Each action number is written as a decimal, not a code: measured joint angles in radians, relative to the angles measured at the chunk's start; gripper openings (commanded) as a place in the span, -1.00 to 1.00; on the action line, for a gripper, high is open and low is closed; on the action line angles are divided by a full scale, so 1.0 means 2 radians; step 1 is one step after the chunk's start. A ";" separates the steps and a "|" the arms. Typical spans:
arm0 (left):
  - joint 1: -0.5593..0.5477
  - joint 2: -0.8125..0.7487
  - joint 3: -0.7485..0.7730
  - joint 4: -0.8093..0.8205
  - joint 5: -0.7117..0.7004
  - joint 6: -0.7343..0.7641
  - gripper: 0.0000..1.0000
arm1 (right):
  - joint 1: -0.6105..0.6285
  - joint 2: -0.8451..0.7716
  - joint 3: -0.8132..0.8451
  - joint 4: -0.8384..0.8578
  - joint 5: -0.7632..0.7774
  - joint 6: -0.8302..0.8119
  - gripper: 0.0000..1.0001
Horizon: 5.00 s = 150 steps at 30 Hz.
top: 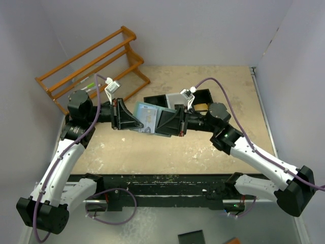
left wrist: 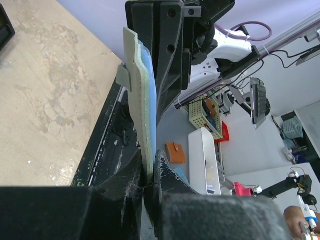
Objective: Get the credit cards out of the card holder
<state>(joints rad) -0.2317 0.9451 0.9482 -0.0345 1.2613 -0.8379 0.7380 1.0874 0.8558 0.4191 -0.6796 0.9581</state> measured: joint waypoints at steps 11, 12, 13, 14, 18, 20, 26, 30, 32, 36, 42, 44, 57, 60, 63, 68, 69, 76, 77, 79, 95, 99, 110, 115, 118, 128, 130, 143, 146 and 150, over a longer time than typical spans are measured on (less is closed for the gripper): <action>0.001 -0.001 0.000 0.020 -0.001 -0.013 -0.87 | -0.002 -0.006 -0.005 -0.004 -0.001 0.007 -0.56; 0.001 -0.001 0.000 0.020 -0.001 -0.013 -0.87 | -0.002 -0.005 -0.005 0.003 -0.001 0.010 -0.55; 0.001 -0.001 0.000 0.020 -0.001 -0.013 -0.88 | -0.002 -0.003 -0.003 0.011 -0.001 0.012 -0.56; 0.001 -0.001 0.000 0.020 -0.001 -0.013 -0.88 | -0.002 0.001 -0.001 0.017 -0.002 0.014 -0.56; 0.001 -0.001 0.000 0.019 -0.001 -0.011 -0.89 | -0.002 0.026 0.023 0.030 -0.013 0.019 -0.65; 0.004 -0.003 0.000 0.017 -0.004 -0.006 -0.89 | -0.003 0.031 0.024 0.032 -0.016 0.022 -0.76; 0.004 -0.008 0.000 -0.001 -0.006 0.011 -0.82 | -0.003 0.039 0.025 0.033 -0.023 0.025 -0.83; 0.007 -0.009 0.007 -0.032 -0.014 0.049 -0.57 | -0.005 0.051 0.031 0.033 -0.026 0.027 -0.85; 0.007 -0.009 0.011 -0.050 -0.014 0.066 -0.52 | -0.005 0.056 0.032 0.033 -0.024 0.028 -0.96; 0.006 -0.009 0.013 -0.070 -0.013 0.085 -0.49 | -0.005 0.061 0.033 0.033 -0.021 0.028 -1.00; 0.006 -0.008 0.013 -0.069 -0.010 0.084 -0.47 | 0.001 0.061 0.033 0.038 -0.020 0.028 -1.00; 0.005 -0.007 0.013 -0.063 -0.007 0.081 -0.47 | 0.004 0.062 0.033 0.041 -0.021 0.028 -1.00; 0.004 -0.007 -0.006 0.020 0.018 0.002 -0.78 | 0.007 0.038 0.015 0.051 -0.028 0.030 -1.00; 0.003 -0.007 -0.006 0.031 0.020 -0.009 -0.80 | 0.004 0.030 0.011 0.051 -0.031 0.030 -1.00; 0.003 -0.007 -0.006 0.041 0.024 -0.018 -0.81 | -0.007 0.021 0.009 0.044 -0.035 0.030 -1.00; 0.003 -0.008 -0.006 0.046 0.029 -0.021 -0.81 | -0.021 0.007 0.002 0.042 -0.036 0.030 -0.81; 0.003 -0.008 -0.006 0.046 0.029 -0.021 -0.81 | -0.022 0.006 0.001 0.042 -0.036 0.030 -0.71; 0.003 -0.008 -0.006 0.038 0.027 -0.014 -0.91 | -0.022 0.009 0.006 0.050 -0.036 0.031 -0.44; 0.003 -0.008 -0.006 0.034 0.025 -0.009 -0.91 | -0.022 0.010 0.010 0.050 -0.036 0.031 -0.44; 0.003 -0.008 -0.006 0.025 0.024 0.000 -0.92 | -0.022 0.014 0.016 0.051 -0.036 0.031 -0.43; 0.003 -0.008 -0.006 -0.020 0.010 0.038 -0.92 | -0.009 0.046 0.027 0.063 -0.036 0.039 -0.28; 0.003 -0.008 -0.004 -0.021 0.009 0.038 -0.92 | -0.006 0.049 0.027 0.069 -0.036 0.042 -0.32; 0.003 -0.008 0.009 -0.031 0.001 0.051 -0.92 | -0.006 0.049 0.025 0.118 -0.041 0.072 -0.38; 0.003 -0.008 0.013 -0.031 0.001 0.051 -0.89 | -0.005 0.057 0.020 0.147 -0.046 0.087 -0.38; 0.005 -0.008 0.013 -0.033 0.001 0.051 -0.88 | -0.003 0.066 0.020 0.160 -0.047 0.092 -0.37; 0.013 -0.008 0.013 -0.045 0.009 0.051 -0.79 | 0.006 0.089 0.021 0.184 -0.041 0.090 -0.56; 0.015 -0.008 0.013 -0.045 0.010 0.051 -0.73 | 0.007 0.094 0.021 0.190 -0.037 0.090 -0.72; 0.004 -0.005 0.014 -0.025 0.019 0.034 -0.19 | 0.041 0.110 0.028 0.194 -0.008 0.088 -1.00; 0.003 -0.005 0.011 -0.001 0.021 0.016 -0.21 | 0.041 0.100 0.018 0.194 -0.008 0.088 -1.00; 0.003 -0.005 0.004 0.038 0.027 -0.017 -0.28 | 0.041 0.086 0.001 0.194 -0.008 0.088 -1.00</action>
<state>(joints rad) -0.2249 0.9360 0.9558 0.0410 1.3151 -0.8711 0.8204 1.2602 0.8577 0.8062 -0.6952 1.1339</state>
